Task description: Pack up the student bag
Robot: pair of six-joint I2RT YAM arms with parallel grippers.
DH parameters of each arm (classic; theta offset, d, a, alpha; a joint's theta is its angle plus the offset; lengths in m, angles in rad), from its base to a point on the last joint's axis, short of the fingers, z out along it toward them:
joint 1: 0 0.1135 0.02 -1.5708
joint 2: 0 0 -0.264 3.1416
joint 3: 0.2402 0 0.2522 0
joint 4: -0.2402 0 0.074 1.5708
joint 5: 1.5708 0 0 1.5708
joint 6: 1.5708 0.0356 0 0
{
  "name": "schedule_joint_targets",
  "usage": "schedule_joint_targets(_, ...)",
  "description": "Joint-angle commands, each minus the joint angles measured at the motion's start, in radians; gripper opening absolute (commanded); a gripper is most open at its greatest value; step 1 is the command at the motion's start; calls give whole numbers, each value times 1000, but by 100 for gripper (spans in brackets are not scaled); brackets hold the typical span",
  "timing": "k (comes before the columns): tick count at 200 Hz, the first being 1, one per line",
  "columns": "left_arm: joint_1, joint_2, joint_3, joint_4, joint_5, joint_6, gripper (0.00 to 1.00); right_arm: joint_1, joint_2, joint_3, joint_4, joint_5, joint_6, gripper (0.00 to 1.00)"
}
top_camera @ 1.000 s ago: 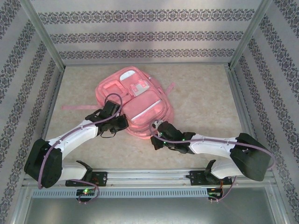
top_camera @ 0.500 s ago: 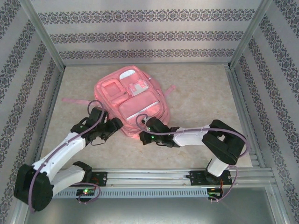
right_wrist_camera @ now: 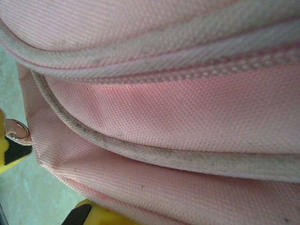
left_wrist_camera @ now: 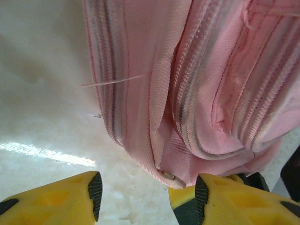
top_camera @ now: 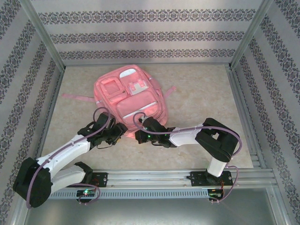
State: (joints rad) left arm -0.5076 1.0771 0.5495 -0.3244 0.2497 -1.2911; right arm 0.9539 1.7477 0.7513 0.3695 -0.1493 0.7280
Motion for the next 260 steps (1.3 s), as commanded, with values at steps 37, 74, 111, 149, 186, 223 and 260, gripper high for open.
schedule_joint_targets(37, -16, 87, -11, 145, -65, -30, 38, 9, 28, 17, 38, 5, 18, 0)
schedule_joint_targets(74, -13, 142, -1, 164, -95, -15, 31, 9, 14, 5, 29, 7, 11, 0)
schedule_joint_targets(111, 11, 119, -3, 148, -115, 1, 12, 11, -14, -15, -7, 17, -3, 0)
schedule_joint_targets(149, 57, 68, 5, 108, -117, 29, 4, 20, -66, -34, -82, 44, -43, 0)
schedule_joint_targets(186, 108, 45, -5, 98, -87, 41, 2, 23, -102, -59, -123, 58, -69, 0)
schedule_joint_targets(223, 133, 20, -2, 71, -74, 64, 2, 21, -157, -86, -176, 101, -105, 0)
schedule_joint_targets(260, 153, -8, -1, 33, -61, 97, 2, -12, -201, -108, -216, 123, -142, 0)
